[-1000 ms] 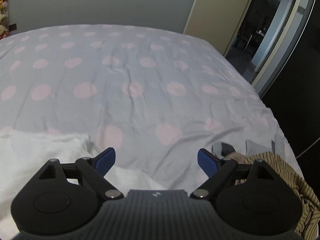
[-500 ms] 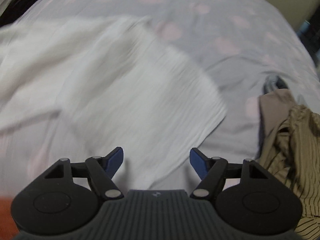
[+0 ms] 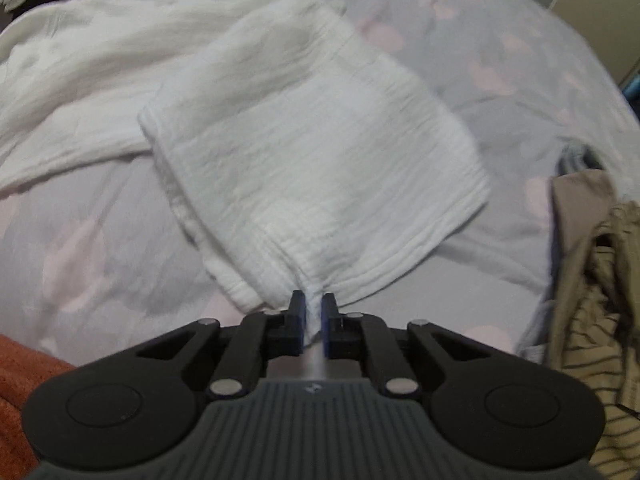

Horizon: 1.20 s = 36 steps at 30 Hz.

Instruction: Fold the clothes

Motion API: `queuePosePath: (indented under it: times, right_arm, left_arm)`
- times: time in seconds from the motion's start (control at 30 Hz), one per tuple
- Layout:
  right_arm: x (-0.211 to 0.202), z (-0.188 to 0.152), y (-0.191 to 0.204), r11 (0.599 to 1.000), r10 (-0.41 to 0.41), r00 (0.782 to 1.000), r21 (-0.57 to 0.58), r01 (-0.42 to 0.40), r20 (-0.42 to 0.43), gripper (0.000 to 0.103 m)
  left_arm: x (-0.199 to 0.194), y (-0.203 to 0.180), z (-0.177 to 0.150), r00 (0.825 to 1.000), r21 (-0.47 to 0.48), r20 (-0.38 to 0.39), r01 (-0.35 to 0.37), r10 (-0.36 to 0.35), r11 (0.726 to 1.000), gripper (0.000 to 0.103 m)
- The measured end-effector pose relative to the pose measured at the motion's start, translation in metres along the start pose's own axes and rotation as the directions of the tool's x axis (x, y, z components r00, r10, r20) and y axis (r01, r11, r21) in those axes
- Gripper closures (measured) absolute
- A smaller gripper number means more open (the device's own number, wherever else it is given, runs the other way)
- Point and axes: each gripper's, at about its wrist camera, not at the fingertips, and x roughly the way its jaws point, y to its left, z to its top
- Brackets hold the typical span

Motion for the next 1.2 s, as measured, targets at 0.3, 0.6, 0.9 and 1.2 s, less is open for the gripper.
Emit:
queuePosePath:
  times: [0.3,0.6,0.9,1.2]
  right_arm:
    - [-0.092,-0.019,-0.06,0.961,-0.212,0.957,0.221,0.167,0.198,0.095]
    - [-0.155,-0.089,-0.099,0.916,-0.314,0.932,0.318,0.247,0.182,0.095]
    - [-0.11,-0.141,-0.096,0.916,-0.226,0.974,0.342,0.21,0.007,0.093]
    - [-0.108,-0.115,-0.107,0.894,-0.191,0.979,0.425,0.143,0.072,0.079]
  left_arm:
    - [-0.007,-0.001,0.007,0.993,-0.007,-0.08,-0.091,0.09,0.996,0.098]
    - [-0.091,0.012,-0.013,0.998,0.004,-0.053,-0.043,0.043,0.999,0.098]
    - [-0.082,-0.004,-0.023,0.996,-0.079,-0.077,0.03,-0.037,0.996,0.082]
    - [-0.081,0.061,-0.014,0.993,-0.475,0.121,0.057,0.001,0.878,0.062]
